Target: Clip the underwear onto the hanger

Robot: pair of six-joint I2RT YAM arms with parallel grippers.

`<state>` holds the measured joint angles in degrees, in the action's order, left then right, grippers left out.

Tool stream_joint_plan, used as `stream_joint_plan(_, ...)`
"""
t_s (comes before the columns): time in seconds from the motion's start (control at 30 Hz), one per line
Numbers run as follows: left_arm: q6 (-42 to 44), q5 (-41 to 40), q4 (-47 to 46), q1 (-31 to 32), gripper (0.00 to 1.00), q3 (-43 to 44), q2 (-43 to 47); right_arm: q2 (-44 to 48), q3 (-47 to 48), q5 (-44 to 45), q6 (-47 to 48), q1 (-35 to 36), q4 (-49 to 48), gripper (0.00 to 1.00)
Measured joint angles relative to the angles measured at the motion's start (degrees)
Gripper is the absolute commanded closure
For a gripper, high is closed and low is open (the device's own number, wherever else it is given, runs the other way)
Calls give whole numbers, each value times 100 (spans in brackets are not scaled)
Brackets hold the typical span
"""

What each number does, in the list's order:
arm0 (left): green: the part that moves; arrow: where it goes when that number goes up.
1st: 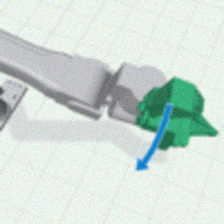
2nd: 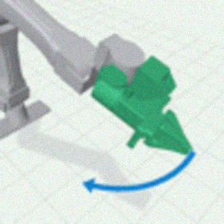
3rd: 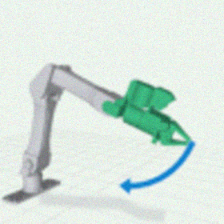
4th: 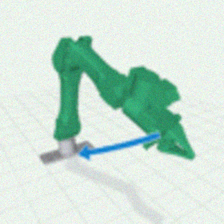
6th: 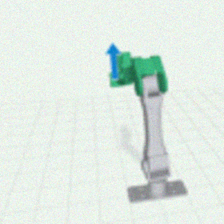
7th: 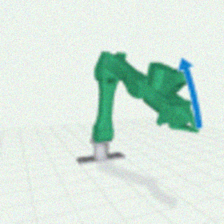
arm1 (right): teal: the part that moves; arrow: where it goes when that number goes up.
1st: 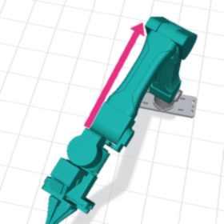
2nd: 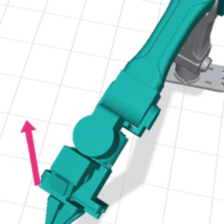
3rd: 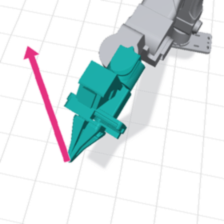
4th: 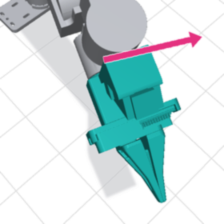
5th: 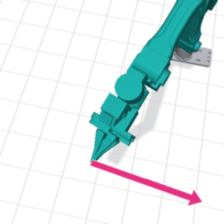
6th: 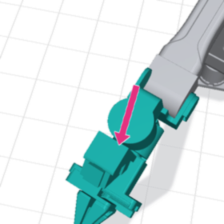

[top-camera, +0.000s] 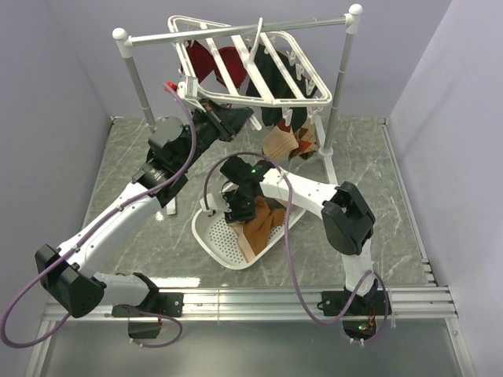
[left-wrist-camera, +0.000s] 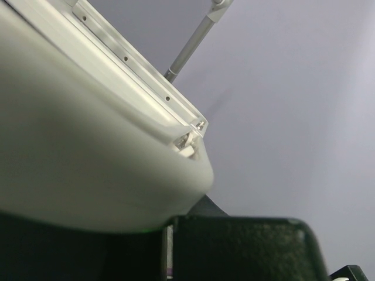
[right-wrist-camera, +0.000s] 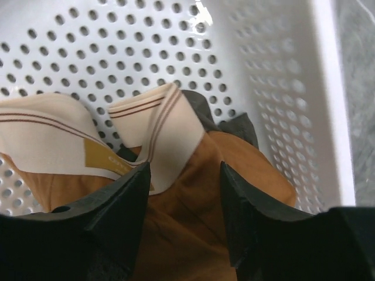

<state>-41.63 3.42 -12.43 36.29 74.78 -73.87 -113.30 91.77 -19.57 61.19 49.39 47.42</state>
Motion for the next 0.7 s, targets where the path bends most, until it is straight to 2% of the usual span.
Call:
stream_joint_plan(0.1, 0, 0, 0, 0, 100, 0, 0, 0, -107, 83, 363, 85, 37, 44)
stream_joint_plan(0.17, 0, 0, 2, 0, 100, 0, 0, -13, -199, 157, 573, 114, 79, 59)
stream_joint_plan(0.2, 0, 0, 2, 0, 100, 0, 0, -37, -214, 190, 627, 127, 116, 70)
stream_joint_plan(0.27, 0, 0, 2, 0, 100, 0, 0, -98, -208, 258, 721, 142, 142, 83)
stream_joint_plan(0.3, 0, 0, 2, 0, 100, 0, 0, -125, -205, 271, 739, 140, 144, 95)
stream_joint_plan(0.33, 0, 0, 4, 0, 100, 0, 0, -142, -197, 289, 754, 136, 157, 100)
stream_joint_plan(0.5, 0, 0, 4, 0, 100, 0, 0, -146, 142, 138, 496, 39, 452, 100)
stream_joint_plan(0.7, 2, 0, 15, 0, 100, 0, 9, 13, 1014, -728, -455, -437, 942, 100)
